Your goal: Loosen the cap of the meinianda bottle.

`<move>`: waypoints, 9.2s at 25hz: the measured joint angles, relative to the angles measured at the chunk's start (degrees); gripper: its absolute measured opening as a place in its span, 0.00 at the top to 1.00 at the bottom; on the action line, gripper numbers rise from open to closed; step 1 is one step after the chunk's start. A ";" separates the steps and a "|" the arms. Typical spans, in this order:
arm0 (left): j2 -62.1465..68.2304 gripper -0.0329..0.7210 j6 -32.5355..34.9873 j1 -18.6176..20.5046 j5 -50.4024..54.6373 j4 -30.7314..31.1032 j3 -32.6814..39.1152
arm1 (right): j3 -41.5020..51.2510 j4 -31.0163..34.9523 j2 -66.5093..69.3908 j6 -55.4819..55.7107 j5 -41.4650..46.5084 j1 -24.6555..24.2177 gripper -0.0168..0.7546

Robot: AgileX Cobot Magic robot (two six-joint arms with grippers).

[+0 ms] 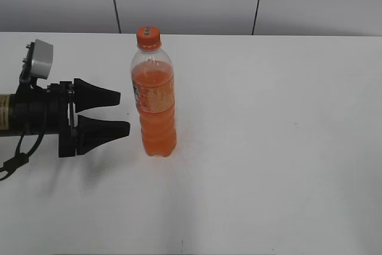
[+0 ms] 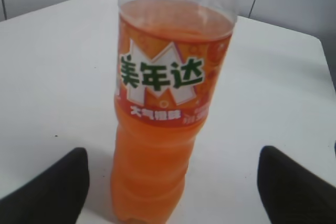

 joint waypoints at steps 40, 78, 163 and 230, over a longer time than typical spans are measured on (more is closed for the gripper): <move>13.54 0.40 -5.11 -10.58 0.07 5.05 -20.76 | 0.00 0.00 0.00 0.00 0.00 0.00 0.23; 13.88 0.40 2.68 -17.90 2.05 -0.44 -20.76 | -19.11 5.38 31.27 2.80 4.48 0.00 0.23; 13.99 0.41 3.04 -17.95 2.54 -2.05 -20.76 | -76.45 4.48 110.15 32.26 6.25 35.97 0.46; 13.99 0.41 2.93 -18.01 3.12 -2.42 -20.76 | -79.42 -8.79 111.97 32.13 6.59 40.73 0.61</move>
